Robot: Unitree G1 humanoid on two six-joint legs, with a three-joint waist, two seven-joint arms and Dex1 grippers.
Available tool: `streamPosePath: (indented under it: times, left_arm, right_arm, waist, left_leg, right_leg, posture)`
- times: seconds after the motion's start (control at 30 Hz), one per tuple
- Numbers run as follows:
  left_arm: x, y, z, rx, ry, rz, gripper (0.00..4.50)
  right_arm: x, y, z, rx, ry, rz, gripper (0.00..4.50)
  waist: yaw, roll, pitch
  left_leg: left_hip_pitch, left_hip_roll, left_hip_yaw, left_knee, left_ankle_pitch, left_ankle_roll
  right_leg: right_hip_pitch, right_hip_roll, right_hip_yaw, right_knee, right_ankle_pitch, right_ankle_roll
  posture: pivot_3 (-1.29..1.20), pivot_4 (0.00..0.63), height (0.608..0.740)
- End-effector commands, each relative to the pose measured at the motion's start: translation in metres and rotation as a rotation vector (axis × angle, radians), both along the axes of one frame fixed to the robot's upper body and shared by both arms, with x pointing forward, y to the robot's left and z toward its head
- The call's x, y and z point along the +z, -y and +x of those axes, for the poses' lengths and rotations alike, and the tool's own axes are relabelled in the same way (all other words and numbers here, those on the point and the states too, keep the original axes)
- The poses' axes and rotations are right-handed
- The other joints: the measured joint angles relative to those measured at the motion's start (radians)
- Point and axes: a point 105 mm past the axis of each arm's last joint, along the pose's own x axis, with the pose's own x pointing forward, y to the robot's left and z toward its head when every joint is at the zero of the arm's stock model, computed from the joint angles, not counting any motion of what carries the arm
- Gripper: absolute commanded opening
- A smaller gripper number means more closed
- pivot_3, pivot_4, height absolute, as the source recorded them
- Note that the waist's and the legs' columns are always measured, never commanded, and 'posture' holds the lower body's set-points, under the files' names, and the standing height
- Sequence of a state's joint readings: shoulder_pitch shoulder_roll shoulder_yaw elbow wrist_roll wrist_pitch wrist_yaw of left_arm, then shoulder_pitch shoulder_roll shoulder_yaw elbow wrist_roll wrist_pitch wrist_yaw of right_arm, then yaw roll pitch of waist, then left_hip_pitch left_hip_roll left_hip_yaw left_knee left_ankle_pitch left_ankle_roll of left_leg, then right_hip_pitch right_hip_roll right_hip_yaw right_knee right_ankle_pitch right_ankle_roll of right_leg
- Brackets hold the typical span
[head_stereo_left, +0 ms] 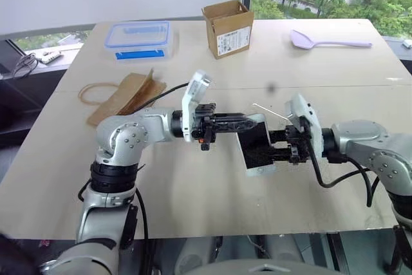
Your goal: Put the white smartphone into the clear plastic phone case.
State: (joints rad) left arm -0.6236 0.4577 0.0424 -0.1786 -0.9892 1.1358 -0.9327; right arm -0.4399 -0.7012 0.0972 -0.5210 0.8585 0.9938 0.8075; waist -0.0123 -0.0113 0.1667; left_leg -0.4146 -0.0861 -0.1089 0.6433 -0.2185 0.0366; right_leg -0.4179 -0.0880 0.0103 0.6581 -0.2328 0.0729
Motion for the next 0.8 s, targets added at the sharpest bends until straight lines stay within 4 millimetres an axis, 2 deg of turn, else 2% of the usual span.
streamPosePath:
  times: [0.03, 0.13, 0.27, 0.43, 0.53, 0.6, 0.8]
  left_arm:
    - [0.013, -0.011, 0.016, 0.113, -0.023, -0.078, 0.00]
    - [0.007, -0.021, 0.041, 0.307, -0.079, -0.090, 0.00]
    - [-0.016, -0.023, 0.056, 0.484, -0.123, 0.014, 0.00]
    - [-0.018, -0.019, 0.059, 0.564, -0.176, -0.013, 0.00]
    - [-0.015, -0.016, 0.061, 0.587, -0.174, -0.017, 0.00]
    - [-0.013, -0.013, 0.061, 0.585, -0.166, -0.022, 0.00]
    - [-0.010, -0.006, 0.055, 0.555, -0.147, -0.020, 0.00]
  right_arm:
    - [0.012, 0.013, 0.017, -0.158, 0.151, -0.008, 3.39]
    - [0.021, 0.029, 0.034, -0.341, 0.284, -0.051, 3.39]
    - [0.029, 0.035, 0.036, -0.459, 0.339, -0.092, 3.39]
    - [0.020, 0.013, 0.037, -0.491, 0.343, -0.173, 3.39]
    - [0.012, -0.006, 0.031, -0.416, 0.285, -0.159, 3.39]
    - [0.009, -0.013, 0.028, -0.386, 0.258, -0.145, 4.41]
    - [0.002, -0.011, 0.041, -0.467, 0.264, -0.195, 4.47]
  waist:
    - [0.001, 0.000, 0.000]
    - [0.002, 0.000, 0.000]
    - [0.004, 0.000, 0.000]
    - [0.002, 0.000, 0.000]
    - [0.002, 0.000, 0.000]
    - [0.003, 0.000, 0.000]
    - [0.003, 0.000, 0.000]
  left_leg:
    - [0.000, 0.000, 0.000, 0.000, 0.000, 0.000]
    - [0.000, 0.000, 0.000, 0.000, 0.001, -0.001]
    - [0.000, 0.000, 0.000, 0.001, 0.001, -0.003]
    - [0.000, 0.000, 0.000, 0.001, 0.002, -0.004]
    - [0.000, 0.000, 0.000, 0.001, 0.002, -0.004]
    - [0.000, 0.000, 0.000, 0.001, 0.002, -0.004]
    - [0.000, -0.001, 0.001, 0.001, 0.002, -0.004]
  right_leg:
    - [0.000, 0.000, 0.000, 0.000, 0.000, 0.000]
    - [0.000, 0.000, 0.000, 0.000, 0.000, 0.000]
    - [0.000, -0.001, 0.003, 0.000, 0.000, 0.000]
    - [-0.001, -0.001, 0.005, 0.000, 0.000, 0.000]
    - [-0.001, -0.001, 0.004, 0.001, 0.000, 0.000]
    - [0.000, 0.000, 0.004, 0.001, 0.000, 0.000]
    - [0.000, 0.000, 0.002, 0.001, 0.000, 0.000]
  posture:
    - [0.00, 0.150, 0.740]
    - [0.00, 0.150, 0.740]
    - [0.00, 0.150, 0.740]
    - [0.00, 0.150, 0.740]
    - [0.00, 0.150, 0.740]
    - [0.00, 0.150, 0.740]
    - [0.00, 0.150, 0.740]
